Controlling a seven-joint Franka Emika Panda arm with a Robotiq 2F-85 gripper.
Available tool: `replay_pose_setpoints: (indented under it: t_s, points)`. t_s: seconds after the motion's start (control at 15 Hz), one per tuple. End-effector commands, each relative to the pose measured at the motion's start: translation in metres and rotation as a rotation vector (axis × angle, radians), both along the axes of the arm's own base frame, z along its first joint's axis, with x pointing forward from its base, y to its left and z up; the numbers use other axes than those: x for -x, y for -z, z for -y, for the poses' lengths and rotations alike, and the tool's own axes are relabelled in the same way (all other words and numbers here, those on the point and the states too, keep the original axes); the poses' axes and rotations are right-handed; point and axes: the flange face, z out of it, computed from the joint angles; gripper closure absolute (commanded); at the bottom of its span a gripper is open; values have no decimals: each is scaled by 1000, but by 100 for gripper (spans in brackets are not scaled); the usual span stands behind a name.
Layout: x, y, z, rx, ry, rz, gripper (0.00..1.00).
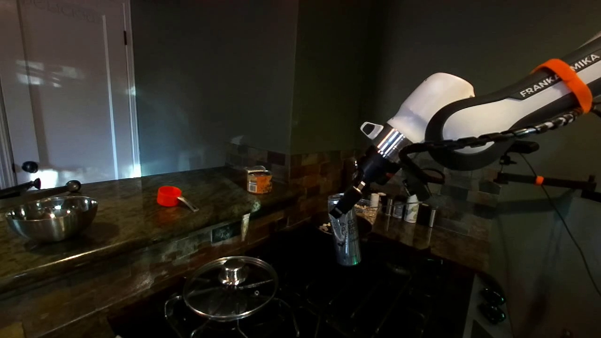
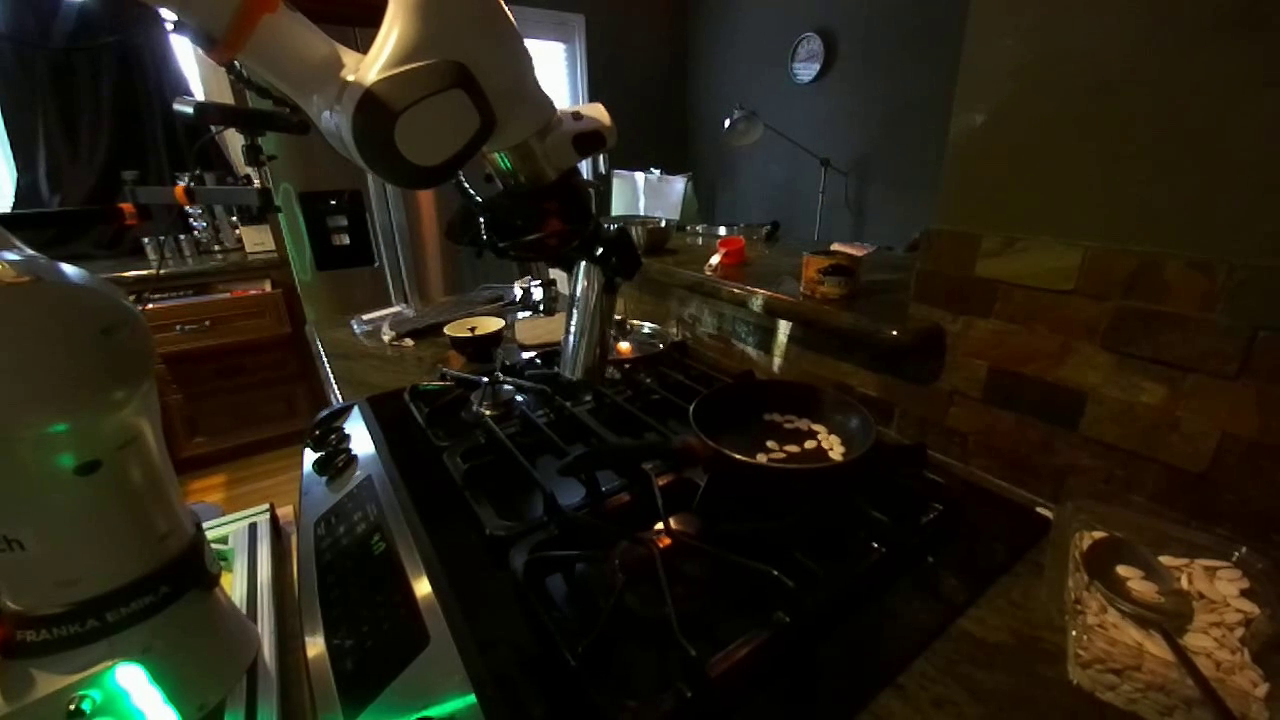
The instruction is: Move the silver can to the left side of the countertop.
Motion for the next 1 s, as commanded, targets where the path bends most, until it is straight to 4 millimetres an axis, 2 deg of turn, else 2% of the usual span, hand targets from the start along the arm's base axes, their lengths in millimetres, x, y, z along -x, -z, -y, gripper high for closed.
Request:
replay_pose_setpoints:
  t_s: [0.0, 0.13, 0.27, 0.47, 0.6, 0.67, 0.93]
  points:
    - [-12, -17, -61, 34, -178, 70, 77]
    - [-13, -24, -117, 33, -297, 73, 77]
    - [-11, -25, -165, 13, -413, 72, 77]
    - [-5, -20, -222, -25, -581, 68, 77]
    - [-1, -18, -245, -55, -690, 81, 77]
    - [2, -20, -250, -75, -742, 89, 77]
    - [3, -19, -255, -135, -935, 136, 77]
